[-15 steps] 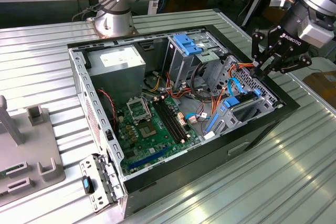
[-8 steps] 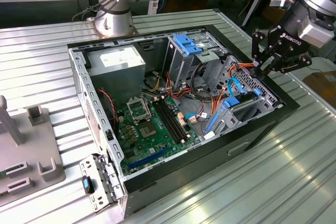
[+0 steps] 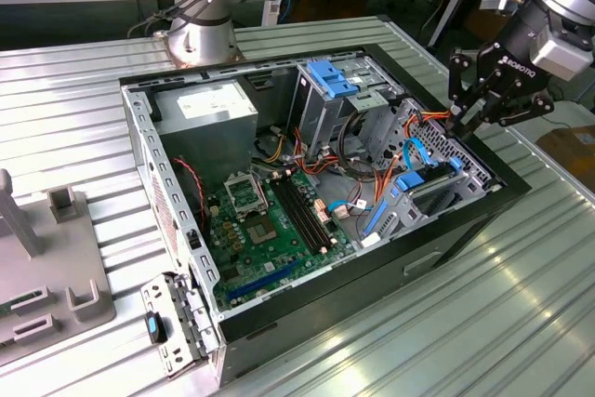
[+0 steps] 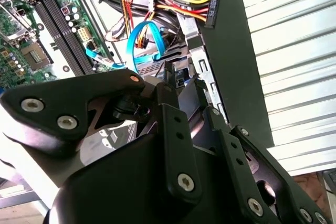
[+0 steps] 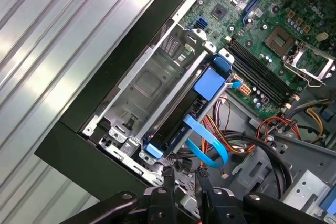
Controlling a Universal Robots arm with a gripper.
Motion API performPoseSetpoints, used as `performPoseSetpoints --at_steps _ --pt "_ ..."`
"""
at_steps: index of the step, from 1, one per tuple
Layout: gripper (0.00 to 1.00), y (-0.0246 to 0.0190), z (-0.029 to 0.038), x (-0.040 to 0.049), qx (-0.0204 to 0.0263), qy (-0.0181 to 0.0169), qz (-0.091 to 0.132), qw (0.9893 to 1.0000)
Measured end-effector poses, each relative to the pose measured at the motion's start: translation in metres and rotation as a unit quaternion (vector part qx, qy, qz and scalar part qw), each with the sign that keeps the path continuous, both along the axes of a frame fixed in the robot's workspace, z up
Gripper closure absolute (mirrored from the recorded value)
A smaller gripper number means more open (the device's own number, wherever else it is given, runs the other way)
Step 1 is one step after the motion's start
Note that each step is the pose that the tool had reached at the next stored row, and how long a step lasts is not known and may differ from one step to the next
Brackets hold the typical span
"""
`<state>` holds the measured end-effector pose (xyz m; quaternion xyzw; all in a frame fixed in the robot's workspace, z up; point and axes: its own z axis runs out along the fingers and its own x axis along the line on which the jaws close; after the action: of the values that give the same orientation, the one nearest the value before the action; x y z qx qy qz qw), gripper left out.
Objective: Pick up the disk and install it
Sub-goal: 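Insert the second disk wire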
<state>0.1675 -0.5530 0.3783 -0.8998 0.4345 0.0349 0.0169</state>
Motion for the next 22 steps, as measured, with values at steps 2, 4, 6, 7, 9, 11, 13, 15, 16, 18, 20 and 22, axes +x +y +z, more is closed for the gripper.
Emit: performPoseSetpoints --at_steps 2,4,6,7,9,11,13,15,16,18,20,22 --pt "0.7 0.0015 0.0 0.002 0.0 0.0 0.0 1.0" --pt "0.7 0.0028 -0.0001 0.0035 0.0001 0.0 0.0 1.0" --pt "0.7 0.003 -0.0001 0.0035 0.0 0.0 0.0 1.0" --pt "0.7 0.003 0.0 0.0035 0.0 0.0 0.0 1.0" --pt "0.7 0.003 0.0 0.0035 0.0 0.0 0.0 1.0" --pt "0.7 0.0031 0.0 0.0035 0.0 0.0 0.0 1.0" --pt "0.7 0.0032 0.0 0.0043 0.0 0.0 0.004 1.0" --pt "0.7 0.0031 0.0 0.0078 0.0002 0.0 0.018 0.9998" --pt "0.7 0.0031 -0.0001 0.0118 0.0003 0.0 0.025 0.9997" --pt "0.7 0.0039 -0.0012 0.0174 0.0001 -0.0019 0.044 0.999" --pt "0.7 0.0057 -0.0039 0.0175 -0.0002 -0.0134 0.07 0.9975" --pt "0.7 0.006 -0.0044 0.0175 -0.0005 -0.0184 0.08 0.9967"
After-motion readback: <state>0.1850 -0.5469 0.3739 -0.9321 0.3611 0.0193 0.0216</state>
